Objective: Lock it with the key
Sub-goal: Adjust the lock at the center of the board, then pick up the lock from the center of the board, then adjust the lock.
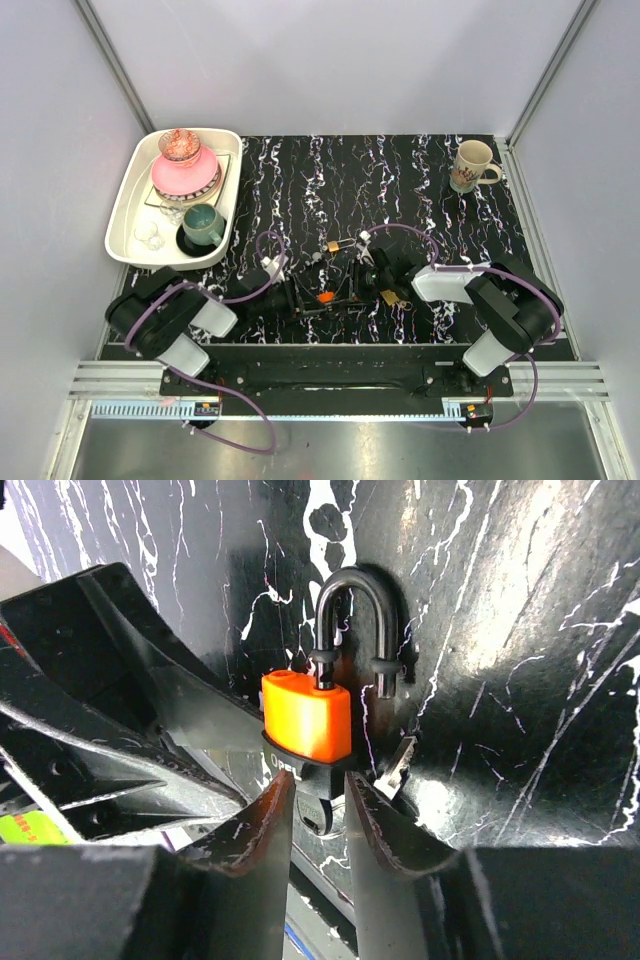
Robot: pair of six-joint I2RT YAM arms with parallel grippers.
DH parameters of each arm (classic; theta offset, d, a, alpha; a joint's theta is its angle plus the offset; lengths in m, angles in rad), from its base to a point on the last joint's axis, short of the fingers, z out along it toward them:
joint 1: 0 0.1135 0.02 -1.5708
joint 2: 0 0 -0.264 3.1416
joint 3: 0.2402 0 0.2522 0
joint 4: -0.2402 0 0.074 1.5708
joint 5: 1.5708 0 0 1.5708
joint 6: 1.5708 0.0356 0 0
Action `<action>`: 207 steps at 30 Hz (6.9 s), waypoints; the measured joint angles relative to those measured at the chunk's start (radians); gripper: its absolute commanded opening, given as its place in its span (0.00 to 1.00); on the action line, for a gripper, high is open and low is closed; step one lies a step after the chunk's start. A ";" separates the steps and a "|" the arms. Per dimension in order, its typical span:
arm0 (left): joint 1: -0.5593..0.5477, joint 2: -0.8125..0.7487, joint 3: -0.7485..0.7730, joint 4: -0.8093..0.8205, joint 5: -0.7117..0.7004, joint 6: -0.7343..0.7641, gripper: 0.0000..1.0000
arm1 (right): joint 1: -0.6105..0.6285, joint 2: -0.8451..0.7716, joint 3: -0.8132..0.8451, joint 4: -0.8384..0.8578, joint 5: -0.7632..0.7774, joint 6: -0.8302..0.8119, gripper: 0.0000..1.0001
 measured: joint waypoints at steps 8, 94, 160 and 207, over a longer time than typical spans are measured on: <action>0.002 0.169 0.015 0.222 0.002 -0.059 0.47 | 0.003 0.030 -0.019 0.068 0.006 0.072 0.31; 0.076 0.296 -0.050 0.508 -0.133 -0.143 0.44 | -0.051 0.249 0.156 0.251 -0.104 -0.119 0.08; 0.163 -0.976 0.488 -0.920 0.103 0.693 0.00 | -0.023 -0.314 0.359 -0.123 -0.217 -0.172 0.89; 0.163 -1.021 0.422 -0.689 0.002 0.821 0.00 | -0.008 -0.093 0.338 0.438 -0.566 0.538 0.60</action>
